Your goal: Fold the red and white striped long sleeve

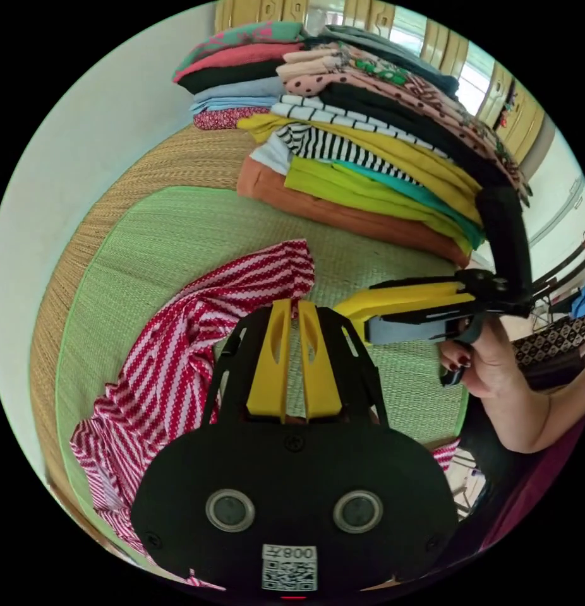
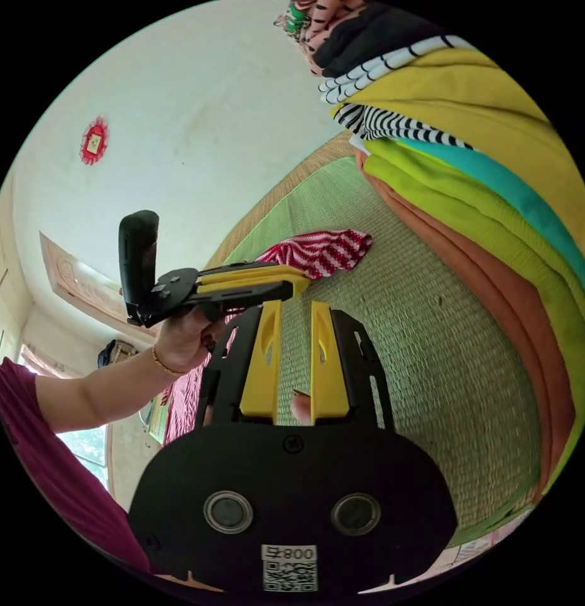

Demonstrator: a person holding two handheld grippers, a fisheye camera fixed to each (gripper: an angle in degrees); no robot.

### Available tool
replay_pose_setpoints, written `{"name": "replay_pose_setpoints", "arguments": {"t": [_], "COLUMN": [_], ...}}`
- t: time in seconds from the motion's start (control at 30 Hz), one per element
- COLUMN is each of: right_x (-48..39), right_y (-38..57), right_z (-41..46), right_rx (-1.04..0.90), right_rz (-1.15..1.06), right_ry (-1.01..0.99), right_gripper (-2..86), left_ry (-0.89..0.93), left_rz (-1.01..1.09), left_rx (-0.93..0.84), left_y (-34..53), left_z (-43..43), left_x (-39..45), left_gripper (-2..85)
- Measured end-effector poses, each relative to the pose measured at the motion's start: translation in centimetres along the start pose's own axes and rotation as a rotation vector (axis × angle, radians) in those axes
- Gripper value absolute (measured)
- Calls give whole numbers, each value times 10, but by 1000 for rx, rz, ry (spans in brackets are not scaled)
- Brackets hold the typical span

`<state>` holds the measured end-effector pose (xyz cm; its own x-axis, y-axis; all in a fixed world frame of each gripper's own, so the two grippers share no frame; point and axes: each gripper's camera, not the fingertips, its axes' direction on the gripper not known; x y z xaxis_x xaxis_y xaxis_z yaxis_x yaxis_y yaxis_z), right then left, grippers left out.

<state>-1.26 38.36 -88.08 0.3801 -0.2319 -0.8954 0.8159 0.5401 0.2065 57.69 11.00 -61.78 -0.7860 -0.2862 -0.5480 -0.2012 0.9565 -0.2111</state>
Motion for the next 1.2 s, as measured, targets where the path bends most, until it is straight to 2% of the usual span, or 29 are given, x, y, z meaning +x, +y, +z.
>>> {"name": "replay_pose_setpoints", "arguments": {"t": [0.17,0.33,0.5,0.57,0.63,0.7,0.77,0.9,1.03,1.2], "right_x": [0,-10,-50,-89,-133,-176,-213,-231,-271,-327], "right_y": [-7,-23,-79,-107,-119,-123,-117,-92,-77,-83], "right_z": [0,2,27,47,59,82,122,154,184,221], "right_rx": [32,54,42,5,-22,-93,-235,-315,-400,-434], "right_rz": [-13,-29,-135,-219,-329,-424,-488,-485,-564,-663], "right_ry": [-38,-42,-103,-191,-216,-222,-214,-193,-156,-37], "right_gripper": [81,83,76,73,72,72,75,76,78,83], "left_ry": [184,457,530,564,554,507,438,373,319,217], "left_rz": [-195,-499,-673,-743,-855,-942,-1054,-1199,-1156,-994], "left_rx": [145,379,541,616,733,771,724,607,595,511], "left_y": [21,86,173,214,280,333,385,473,497,465], "left_z": [-26,-52,-73,-80,-89,-89,-80,-58,-60,-56], "left_x": [-54,-132,-175,-186,-195,-199,-201,-195,-198,-223], "left_gripper": [18,17,17,18,19,21,25,41,57,64]}}
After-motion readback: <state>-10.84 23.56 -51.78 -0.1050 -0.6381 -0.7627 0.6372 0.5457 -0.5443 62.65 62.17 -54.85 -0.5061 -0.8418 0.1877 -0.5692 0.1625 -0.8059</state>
